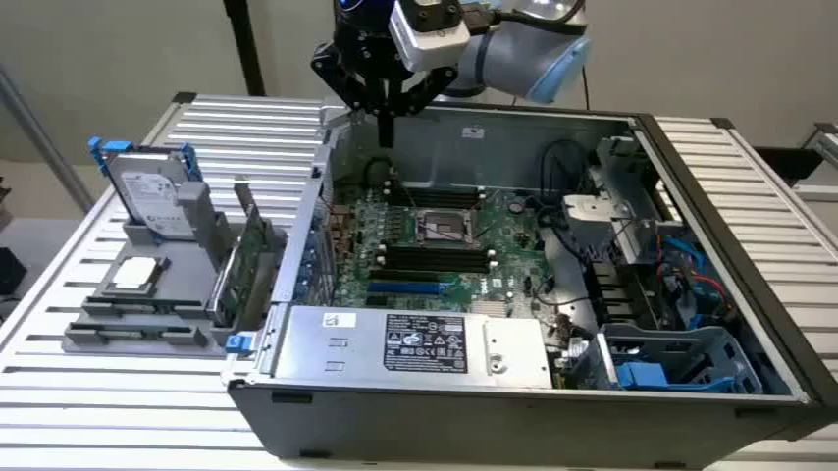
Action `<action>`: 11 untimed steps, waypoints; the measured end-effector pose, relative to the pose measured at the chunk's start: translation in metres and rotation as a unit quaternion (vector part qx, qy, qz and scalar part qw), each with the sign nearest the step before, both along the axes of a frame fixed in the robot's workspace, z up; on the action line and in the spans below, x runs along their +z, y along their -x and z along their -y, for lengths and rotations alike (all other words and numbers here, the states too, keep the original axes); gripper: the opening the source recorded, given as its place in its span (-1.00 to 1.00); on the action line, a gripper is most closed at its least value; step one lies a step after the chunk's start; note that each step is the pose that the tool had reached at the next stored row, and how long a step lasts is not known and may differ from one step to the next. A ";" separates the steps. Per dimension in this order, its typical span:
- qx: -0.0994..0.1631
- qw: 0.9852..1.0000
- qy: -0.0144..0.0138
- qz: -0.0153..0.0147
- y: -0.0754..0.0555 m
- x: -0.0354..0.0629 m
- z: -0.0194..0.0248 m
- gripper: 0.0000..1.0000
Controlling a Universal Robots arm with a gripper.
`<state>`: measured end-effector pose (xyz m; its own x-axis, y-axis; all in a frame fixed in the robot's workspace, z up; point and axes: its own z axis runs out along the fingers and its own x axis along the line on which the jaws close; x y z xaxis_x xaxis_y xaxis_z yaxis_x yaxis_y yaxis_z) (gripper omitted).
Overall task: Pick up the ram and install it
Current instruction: 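Reach for the ram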
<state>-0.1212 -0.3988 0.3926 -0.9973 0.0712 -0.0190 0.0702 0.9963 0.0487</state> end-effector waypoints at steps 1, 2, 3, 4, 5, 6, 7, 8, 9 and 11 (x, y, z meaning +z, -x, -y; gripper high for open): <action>0.000 1.000 0.000 0.000 0.000 0.0000 0.0000 -1.00; 0.000 1.000 0.000 0.000 0.000 0.0000 0.0000 -1.00; 0.000 1.000 0.000 0.000 0.000 0.0000 0.0000 -1.00; 0.000 1.000 0.000 0.000 0.000 0.0000 0.0000 -1.00; 0.000 1.000 0.000 0.000 0.000 0.0000 0.0000 -1.00; 0.000 1.000 0.000 0.000 0.000 0.0000 0.0000 -1.00; 0.000 1.000 0.000 0.000 0.000 0.0000 0.0000 -1.00; 0.000 1.000 0.000 0.000 0.000 0.0000 0.0000 -1.00; 0.000 1.000 0.000 0.000 0.000 0.0000 0.0000 -1.00; 0.000 1.000 0.000 0.000 0.000 0.0000 0.0000 -1.00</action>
<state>-0.1212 -0.3988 0.3926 -0.9973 0.0712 -0.0190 0.0702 0.9963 0.0488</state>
